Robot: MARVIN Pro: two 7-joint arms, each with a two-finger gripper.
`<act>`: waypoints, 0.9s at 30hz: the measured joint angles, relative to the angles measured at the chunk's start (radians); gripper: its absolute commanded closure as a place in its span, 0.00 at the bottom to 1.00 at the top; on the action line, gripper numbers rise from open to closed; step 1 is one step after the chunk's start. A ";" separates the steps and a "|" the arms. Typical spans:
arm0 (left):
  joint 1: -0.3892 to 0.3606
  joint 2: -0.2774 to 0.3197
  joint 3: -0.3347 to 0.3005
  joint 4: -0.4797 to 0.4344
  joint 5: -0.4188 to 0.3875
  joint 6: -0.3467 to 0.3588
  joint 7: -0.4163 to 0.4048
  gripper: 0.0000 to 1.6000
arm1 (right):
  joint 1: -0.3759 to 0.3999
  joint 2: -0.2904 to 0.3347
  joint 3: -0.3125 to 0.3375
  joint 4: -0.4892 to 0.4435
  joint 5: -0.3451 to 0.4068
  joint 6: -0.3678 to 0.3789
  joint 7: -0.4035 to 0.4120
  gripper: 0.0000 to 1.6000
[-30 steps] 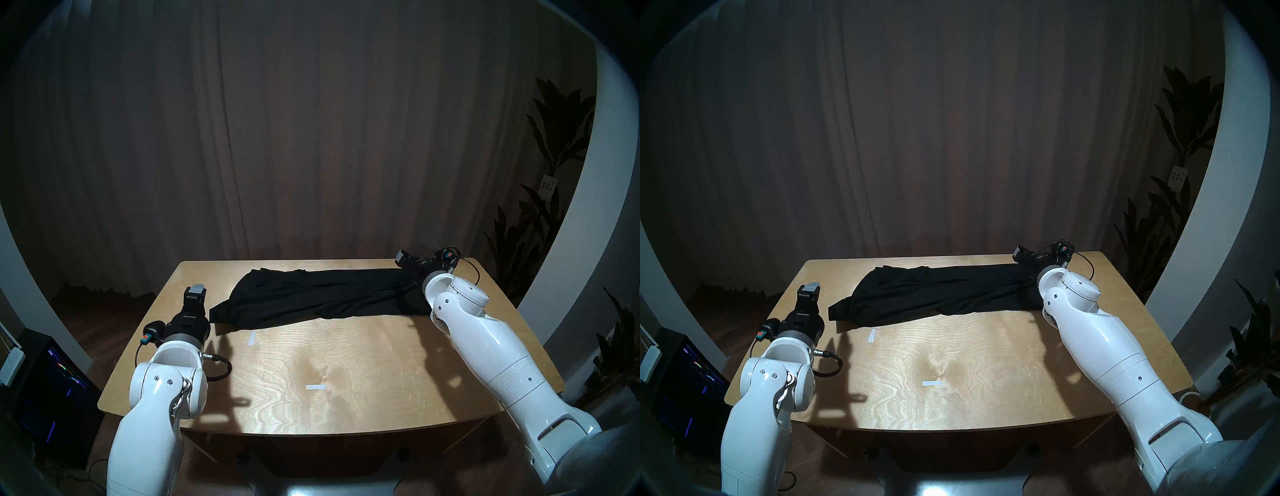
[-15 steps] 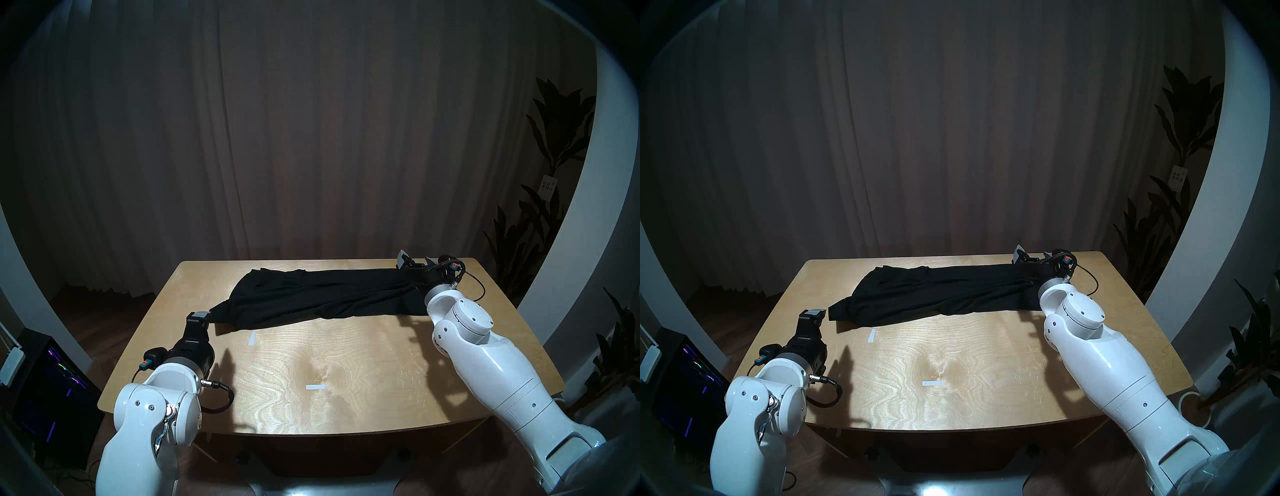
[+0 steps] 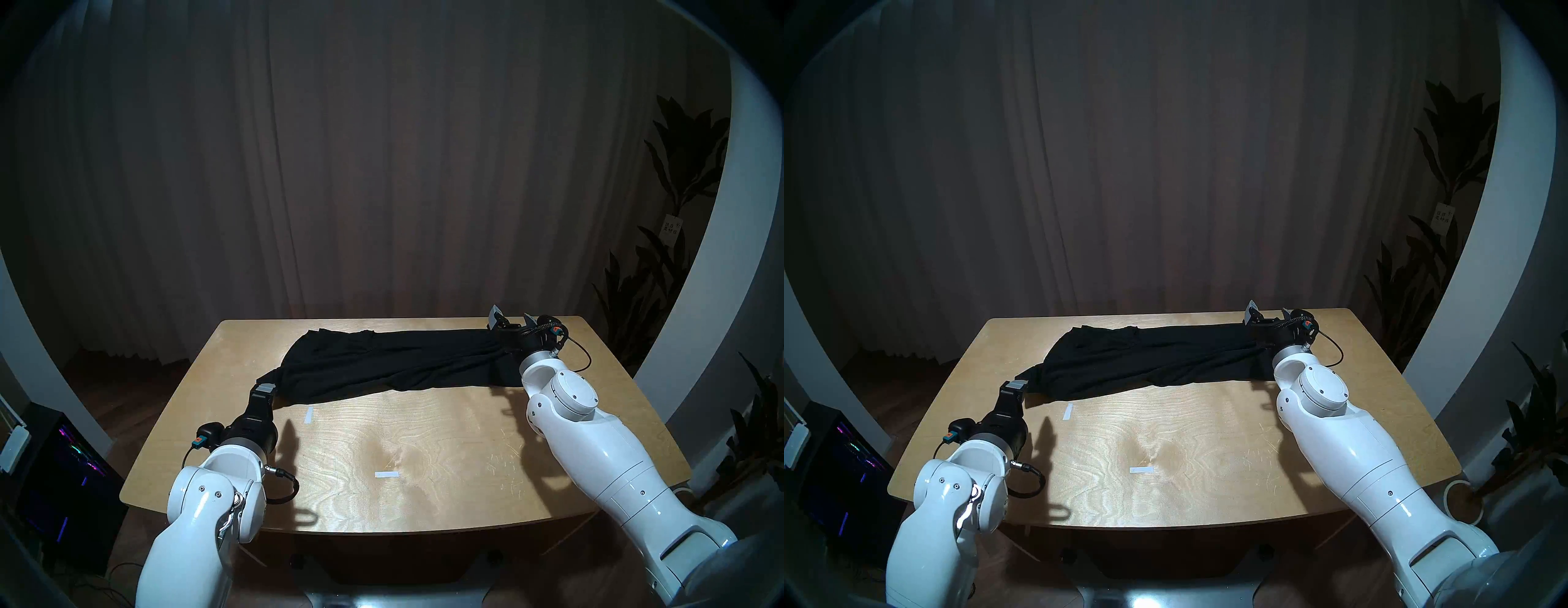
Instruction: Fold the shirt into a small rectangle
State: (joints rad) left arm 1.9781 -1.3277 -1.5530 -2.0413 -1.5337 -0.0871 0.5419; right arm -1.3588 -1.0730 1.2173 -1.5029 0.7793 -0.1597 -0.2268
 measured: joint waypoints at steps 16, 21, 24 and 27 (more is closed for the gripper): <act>-0.107 -0.016 -0.006 0.145 -0.076 0.026 -0.077 0.00 | -0.005 0.033 0.024 -0.034 -0.043 -0.041 0.008 0.00; -0.145 -0.023 0.000 0.194 -0.084 0.026 -0.102 0.00 | -0.011 0.037 0.027 -0.042 -0.051 -0.044 -0.002 0.00; -0.173 -0.027 0.015 0.230 -0.085 0.028 -0.110 0.00 | -0.015 0.038 0.028 -0.048 -0.055 -0.044 -0.012 0.00; -0.203 -0.032 0.029 0.265 -0.079 0.027 -0.115 0.00 | -0.020 0.040 0.030 -0.055 -0.058 -0.045 -0.023 0.00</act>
State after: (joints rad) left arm 1.7749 -1.3593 -1.5237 -1.7759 -1.6129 -0.0603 0.4269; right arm -1.3787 -1.0327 1.2469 -1.5577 0.7211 -0.2047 -0.2496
